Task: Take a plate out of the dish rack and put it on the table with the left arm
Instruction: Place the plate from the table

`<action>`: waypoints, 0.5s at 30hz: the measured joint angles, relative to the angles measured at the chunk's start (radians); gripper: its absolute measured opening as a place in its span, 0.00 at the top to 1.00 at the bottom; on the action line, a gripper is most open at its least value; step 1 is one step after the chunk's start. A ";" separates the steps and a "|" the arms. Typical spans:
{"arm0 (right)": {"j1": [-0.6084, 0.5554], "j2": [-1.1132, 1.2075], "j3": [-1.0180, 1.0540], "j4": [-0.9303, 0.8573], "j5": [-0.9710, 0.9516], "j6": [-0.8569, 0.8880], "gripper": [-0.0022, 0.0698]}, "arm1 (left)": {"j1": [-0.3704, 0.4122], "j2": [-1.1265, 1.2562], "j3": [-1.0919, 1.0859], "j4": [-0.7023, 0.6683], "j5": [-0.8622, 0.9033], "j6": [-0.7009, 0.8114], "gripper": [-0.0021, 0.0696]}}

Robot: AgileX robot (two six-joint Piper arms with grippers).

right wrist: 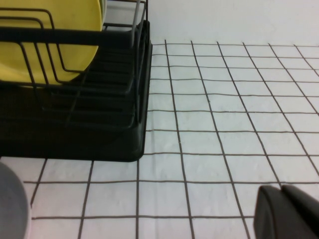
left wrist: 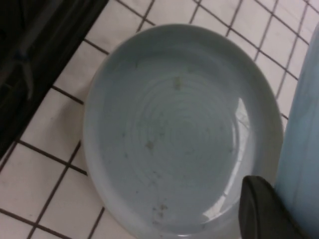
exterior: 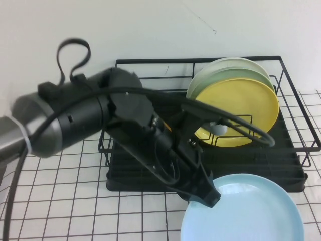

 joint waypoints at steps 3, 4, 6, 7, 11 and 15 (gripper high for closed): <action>0.000 0.000 0.000 0.000 0.000 0.000 0.97 | 0.000 0.028 0.036 0.000 -0.074 0.002 0.87; 0.000 0.000 0.000 0.000 0.000 0.000 0.97 | 0.000 0.041 0.038 0.000 -0.089 0.004 0.87; 0.000 0.000 0.000 0.000 0.000 0.000 0.97 | 0.000 0.064 0.038 0.000 -0.104 0.005 0.87; 0.000 0.000 0.000 0.000 0.000 0.000 0.97 | 0.000 0.075 0.038 0.000 -0.108 0.006 0.87; 0.000 0.000 0.000 0.000 0.000 0.000 0.97 | 0.000 0.116 0.038 -0.002 -0.117 0.009 0.87; 0.000 0.000 0.000 0.000 0.000 0.000 0.97 | 0.000 0.151 0.038 -0.013 -0.150 0.032 0.87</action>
